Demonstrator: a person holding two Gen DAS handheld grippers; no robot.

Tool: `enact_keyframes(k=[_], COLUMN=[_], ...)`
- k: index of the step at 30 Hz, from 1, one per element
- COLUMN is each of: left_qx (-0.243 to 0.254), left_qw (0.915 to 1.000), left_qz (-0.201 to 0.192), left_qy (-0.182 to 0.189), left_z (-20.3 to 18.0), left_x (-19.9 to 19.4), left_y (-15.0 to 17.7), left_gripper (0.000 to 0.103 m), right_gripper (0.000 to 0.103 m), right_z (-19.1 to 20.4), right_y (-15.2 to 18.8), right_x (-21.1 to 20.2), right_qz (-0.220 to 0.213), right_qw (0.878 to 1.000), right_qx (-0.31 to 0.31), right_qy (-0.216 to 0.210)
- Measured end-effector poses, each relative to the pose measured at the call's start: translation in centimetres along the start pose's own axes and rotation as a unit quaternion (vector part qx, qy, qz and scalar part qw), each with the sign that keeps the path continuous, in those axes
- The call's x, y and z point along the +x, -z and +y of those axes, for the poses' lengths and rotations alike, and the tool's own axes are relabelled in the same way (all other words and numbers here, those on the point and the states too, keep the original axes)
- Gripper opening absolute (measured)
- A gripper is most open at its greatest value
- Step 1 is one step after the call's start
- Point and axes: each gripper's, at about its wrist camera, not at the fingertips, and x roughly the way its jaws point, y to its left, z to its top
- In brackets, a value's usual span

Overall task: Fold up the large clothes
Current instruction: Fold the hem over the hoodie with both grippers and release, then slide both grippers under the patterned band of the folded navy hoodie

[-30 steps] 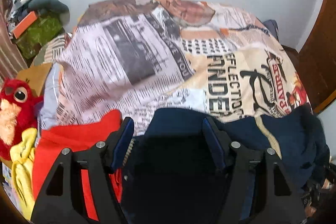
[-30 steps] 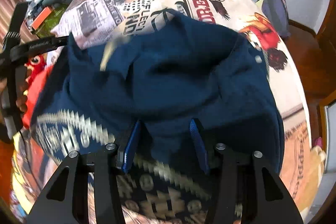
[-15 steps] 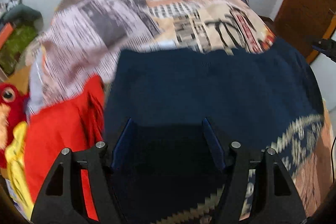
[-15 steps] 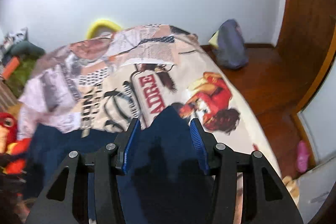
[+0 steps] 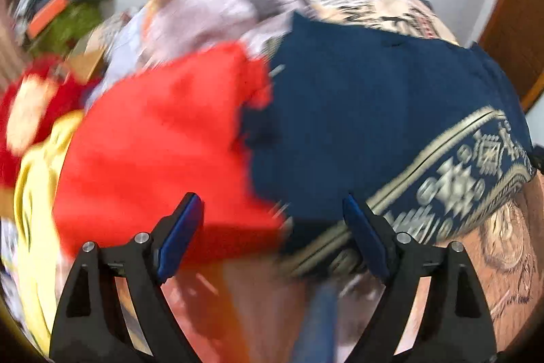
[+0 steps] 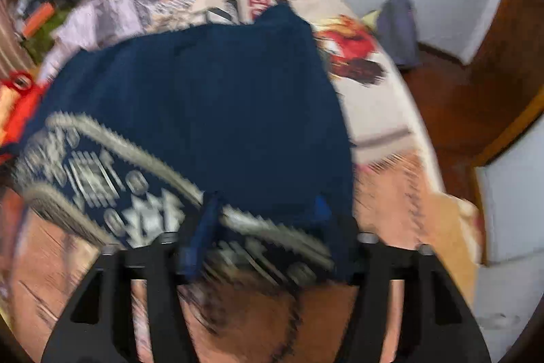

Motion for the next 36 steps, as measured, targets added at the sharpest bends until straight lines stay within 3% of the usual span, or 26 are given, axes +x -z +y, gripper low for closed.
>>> enact_keyframes(k=[3, 5, 7, 10, 14, 19, 24, 28, 32, 36], left_qx=[-0.056, -0.079, -0.092, -0.121, -0.142, -0.146, -0.154, -0.192, -0.226, -0.279], left_qw=[0.9984, 0.9968, 0.9954, 0.9922, 0.9886, 0.9812, 0.9624, 0.9344, 0.9133, 0.8943], left_qz=[0.002, -0.001, -0.012, -0.027, -0.048, -0.052, -0.026, 0.014, 0.045, 0.048], left_qy=[0.008, -0.01, -0.025, -0.019, 0.018, 0.115, 0.222, 0.3, 0.336, 0.347], left_z=[3.3, 5.1, 6.2, 7.5, 7.5, 4.9, 1.7, 0.3, -0.2, 0.4], left_x=[-1.4, -2.8, -4.0, -5.8, -7.8, -8.6, -6.7, -3.3, 0.3, 3.3], left_y=[1.9, 2.8, 3.4, 3.8, 3.8, 3.6, 3.5, 3.6, 3.6, 3.2], left_gripper=[0.085, 0.085, 0.085, 0.085, 0.085, 0.085, 0.085, 0.085, 0.085, 0.084], right_gripper=[0.062, 0.062, 0.062, 0.062, 0.062, 0.062, 0.064, 0.064, 0.064, 0.064], right_z=[-0.7, -1.0, -1.2, -0.8, 0.7, 3.2, 5.6, 7.0, 7.9, 7.9], right_y=[1.1, 1.4, 2.0, 1.8, 1.3, 0.6, 0.1, 0.2, 0.4, 0.4], right_x=[-1.3, -2.1, -3.8, -5.8, -8.9, -10.8, -10.5, -9.8, -9.1, -7.8], right_qz=[0.018, 0.022, 0.013, -0.008, -0.047, -0.078, -0.081, -0.078, -0.072, -0.058], right_qw=[1.0, 1.0, 1.0, 1.0, 0.999, 0.997, 0.996, 0.996, 0.995, 0.996], right_qx=[0.002, 0.007, 0.012, 0.015, 0.009, -0.006, -0.004, -0.011, -0.015, -0.003], right_qy=[0.009, 0.01, 0.012, 0.006, -0.001, -0.014, -0.047, -0.052, -0.059, -0.07])
